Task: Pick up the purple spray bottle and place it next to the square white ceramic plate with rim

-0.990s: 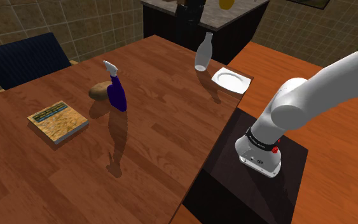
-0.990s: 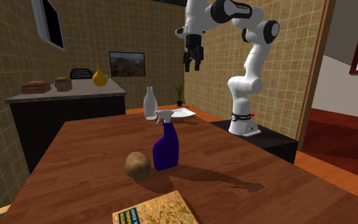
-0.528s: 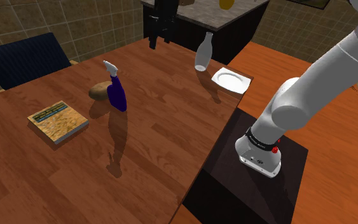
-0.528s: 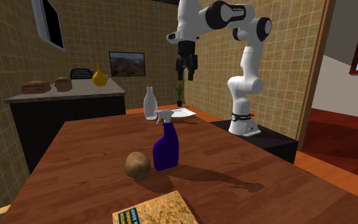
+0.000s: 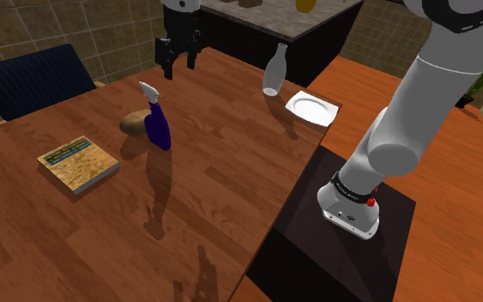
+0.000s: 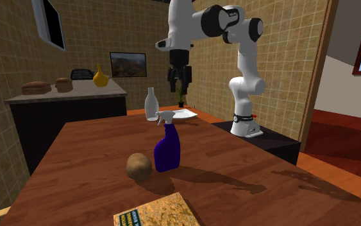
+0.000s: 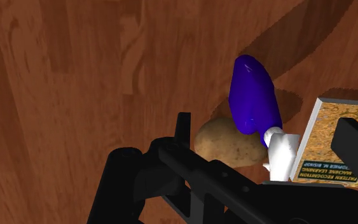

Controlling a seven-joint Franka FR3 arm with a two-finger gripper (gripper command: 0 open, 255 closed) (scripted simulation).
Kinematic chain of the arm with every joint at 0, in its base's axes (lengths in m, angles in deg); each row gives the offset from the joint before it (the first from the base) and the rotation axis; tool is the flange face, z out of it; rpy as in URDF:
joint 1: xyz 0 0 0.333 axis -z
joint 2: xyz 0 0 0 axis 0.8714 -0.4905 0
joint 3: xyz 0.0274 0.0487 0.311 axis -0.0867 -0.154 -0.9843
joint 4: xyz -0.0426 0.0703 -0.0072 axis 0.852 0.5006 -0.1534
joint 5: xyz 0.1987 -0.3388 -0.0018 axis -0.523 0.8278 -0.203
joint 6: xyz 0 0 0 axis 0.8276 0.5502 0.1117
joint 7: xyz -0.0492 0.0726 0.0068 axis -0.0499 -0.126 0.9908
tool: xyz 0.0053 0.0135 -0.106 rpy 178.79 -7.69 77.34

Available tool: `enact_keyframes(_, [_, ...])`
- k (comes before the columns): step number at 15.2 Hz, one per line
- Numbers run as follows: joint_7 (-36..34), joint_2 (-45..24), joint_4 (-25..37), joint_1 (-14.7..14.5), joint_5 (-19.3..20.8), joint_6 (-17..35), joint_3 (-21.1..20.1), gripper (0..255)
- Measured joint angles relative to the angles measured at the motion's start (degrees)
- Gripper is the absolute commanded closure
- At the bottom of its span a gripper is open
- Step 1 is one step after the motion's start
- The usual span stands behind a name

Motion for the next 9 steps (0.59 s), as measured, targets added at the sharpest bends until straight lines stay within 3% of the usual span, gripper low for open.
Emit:
enact_keyframes(7, [-4.7, -16.7, 16.8, -4.7, 6.5, -2.5, -0.7, 0])
enact_keyframes(9, [-5.1, -17.8, 17.3, -5.2, 7.0, -2.0, -0.7, 0])
